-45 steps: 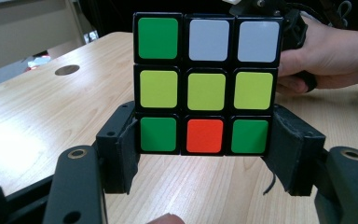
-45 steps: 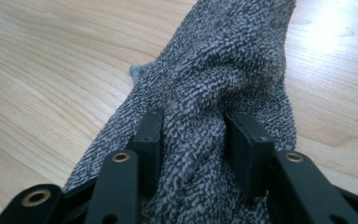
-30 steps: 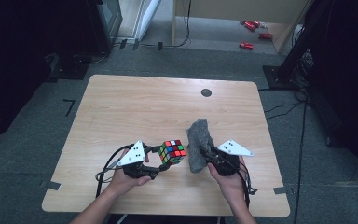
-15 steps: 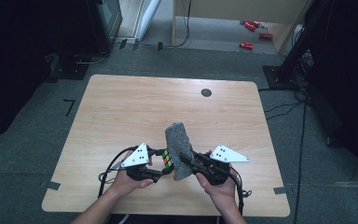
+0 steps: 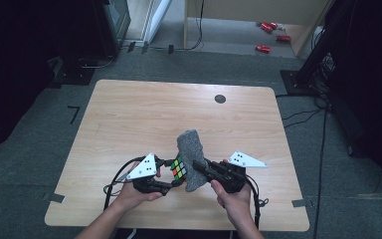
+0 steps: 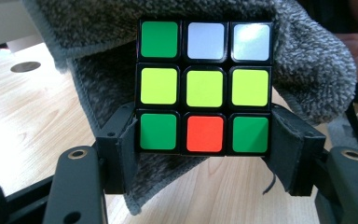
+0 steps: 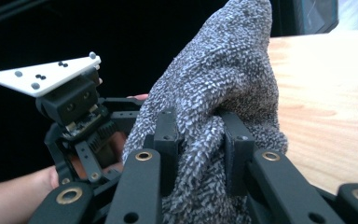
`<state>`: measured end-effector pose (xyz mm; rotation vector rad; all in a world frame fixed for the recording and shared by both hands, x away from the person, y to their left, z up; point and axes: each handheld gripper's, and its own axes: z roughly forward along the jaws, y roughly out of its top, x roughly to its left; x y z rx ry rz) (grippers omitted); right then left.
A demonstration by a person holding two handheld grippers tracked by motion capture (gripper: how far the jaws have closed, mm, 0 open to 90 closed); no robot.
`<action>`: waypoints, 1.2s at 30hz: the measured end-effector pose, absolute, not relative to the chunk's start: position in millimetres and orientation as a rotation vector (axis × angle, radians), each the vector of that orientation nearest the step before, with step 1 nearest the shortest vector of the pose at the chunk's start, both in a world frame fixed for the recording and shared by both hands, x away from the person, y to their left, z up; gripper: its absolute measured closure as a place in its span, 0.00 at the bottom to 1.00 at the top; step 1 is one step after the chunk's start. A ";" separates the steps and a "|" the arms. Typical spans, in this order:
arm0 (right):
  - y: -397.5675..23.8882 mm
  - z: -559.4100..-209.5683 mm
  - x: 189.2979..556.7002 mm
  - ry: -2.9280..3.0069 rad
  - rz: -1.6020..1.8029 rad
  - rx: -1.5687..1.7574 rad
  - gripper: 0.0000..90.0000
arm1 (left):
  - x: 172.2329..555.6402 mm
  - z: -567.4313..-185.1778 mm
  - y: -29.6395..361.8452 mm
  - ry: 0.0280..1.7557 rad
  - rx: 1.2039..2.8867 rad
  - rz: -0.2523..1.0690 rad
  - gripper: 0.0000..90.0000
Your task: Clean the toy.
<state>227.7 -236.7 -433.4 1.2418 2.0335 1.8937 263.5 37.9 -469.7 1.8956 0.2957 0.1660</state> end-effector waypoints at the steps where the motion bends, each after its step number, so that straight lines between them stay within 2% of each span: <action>1: -236.3 -435.1 228.0 2.031 1.904 1.255 0.82 | 263.4 -470.3 37.0 0.295 1.898 0.171 0.39; 22: -241.5 -435.7 233.7 2.027 1.832 1.305 0.82 | 263.5 -477.9 27.9 0.300 1.909 0.180 0.39; 36: -246.1 -437.1 233.5 2.022 1.726 1.335 0.82 | 256.5 -476.1 29.8 0.292 1.923 0.304 0.39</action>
